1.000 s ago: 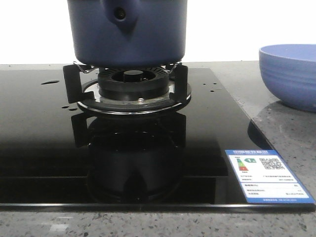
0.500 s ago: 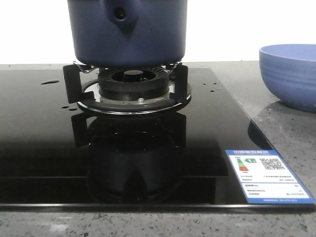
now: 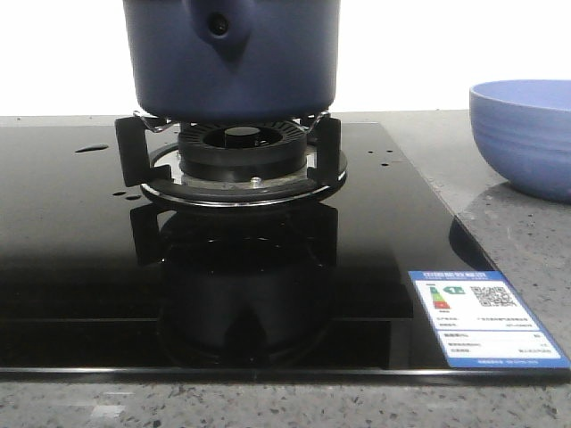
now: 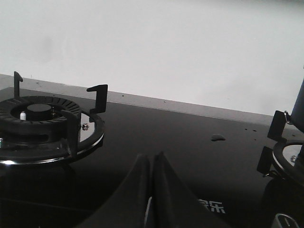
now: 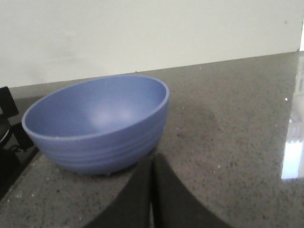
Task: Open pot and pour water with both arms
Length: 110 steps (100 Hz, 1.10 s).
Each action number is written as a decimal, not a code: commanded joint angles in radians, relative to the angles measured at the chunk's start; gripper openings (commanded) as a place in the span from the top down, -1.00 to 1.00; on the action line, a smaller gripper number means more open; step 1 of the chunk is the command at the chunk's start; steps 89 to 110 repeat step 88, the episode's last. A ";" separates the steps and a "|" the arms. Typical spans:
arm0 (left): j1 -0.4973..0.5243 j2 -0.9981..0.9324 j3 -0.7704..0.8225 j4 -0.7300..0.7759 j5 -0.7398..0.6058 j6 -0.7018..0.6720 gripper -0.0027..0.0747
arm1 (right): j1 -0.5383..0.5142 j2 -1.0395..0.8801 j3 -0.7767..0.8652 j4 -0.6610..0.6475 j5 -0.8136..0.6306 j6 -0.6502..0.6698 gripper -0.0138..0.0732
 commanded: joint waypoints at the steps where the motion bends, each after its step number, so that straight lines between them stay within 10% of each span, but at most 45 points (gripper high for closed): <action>1: -0.007 -0.028 0.033 0.001 -0.069 -0.011 0.98 | 0.002 -0.081 0.037 -0.020 -0.089 0.006 0.84; 110: -0.007 -0.027 0.033 0.001 -0.069 -0.011 0.98 | 0.002 -0.199 0.069 -0.034 0.061 0.006 0.84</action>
